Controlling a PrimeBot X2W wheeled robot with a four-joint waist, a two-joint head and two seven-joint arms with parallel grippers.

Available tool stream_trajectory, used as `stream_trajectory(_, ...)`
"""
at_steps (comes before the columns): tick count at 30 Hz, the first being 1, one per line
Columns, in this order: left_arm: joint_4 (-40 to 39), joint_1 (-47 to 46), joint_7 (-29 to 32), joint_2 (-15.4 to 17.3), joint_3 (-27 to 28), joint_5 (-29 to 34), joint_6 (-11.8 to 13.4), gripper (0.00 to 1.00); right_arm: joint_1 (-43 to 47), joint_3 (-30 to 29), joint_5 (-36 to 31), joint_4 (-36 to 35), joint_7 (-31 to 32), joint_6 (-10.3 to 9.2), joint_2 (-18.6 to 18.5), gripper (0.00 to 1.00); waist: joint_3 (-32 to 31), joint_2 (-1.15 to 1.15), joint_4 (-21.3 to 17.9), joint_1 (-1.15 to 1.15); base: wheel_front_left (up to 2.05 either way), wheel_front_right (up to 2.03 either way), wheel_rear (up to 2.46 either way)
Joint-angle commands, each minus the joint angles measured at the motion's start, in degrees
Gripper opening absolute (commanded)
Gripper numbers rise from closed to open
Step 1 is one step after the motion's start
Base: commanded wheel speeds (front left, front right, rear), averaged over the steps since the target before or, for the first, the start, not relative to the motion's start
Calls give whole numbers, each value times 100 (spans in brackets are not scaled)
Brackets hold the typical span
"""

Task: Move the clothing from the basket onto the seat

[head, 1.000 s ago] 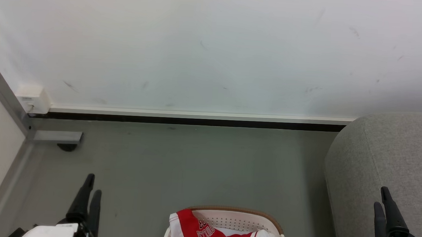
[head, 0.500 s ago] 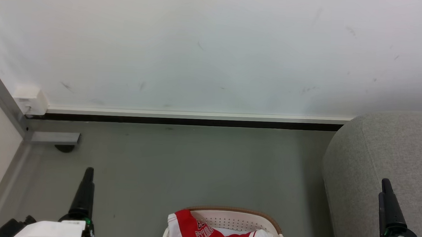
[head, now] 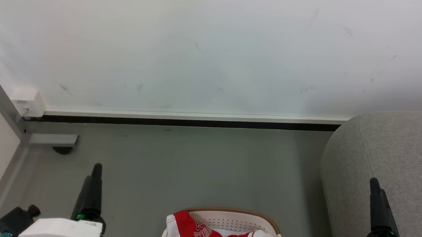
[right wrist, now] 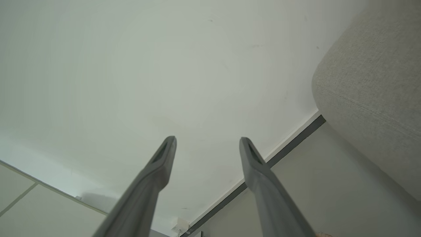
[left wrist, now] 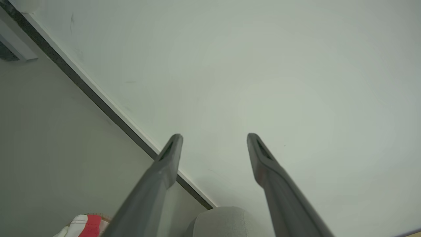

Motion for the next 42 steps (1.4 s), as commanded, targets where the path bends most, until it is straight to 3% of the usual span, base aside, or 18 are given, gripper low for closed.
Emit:
stream_trajectory(1,-96,-30,-68,46,-13,241,-37,100,-55,-83,-271,-35,-12,-4,-12,100,-3,0,-4,0,0,0,0)
stream_trajectory(17,58,68,-367,60,-134,2092,-72,100,-115,-303,-2726,370,-37,-5,282,100,-45,0,-83,0,0,0,0)
stream_trajectory(42,55,116,-749,67,-206,3685,-94,100,-184,-558,-4517,746,-60,-8,615,100,-63,0,-185,0,0,0,0)
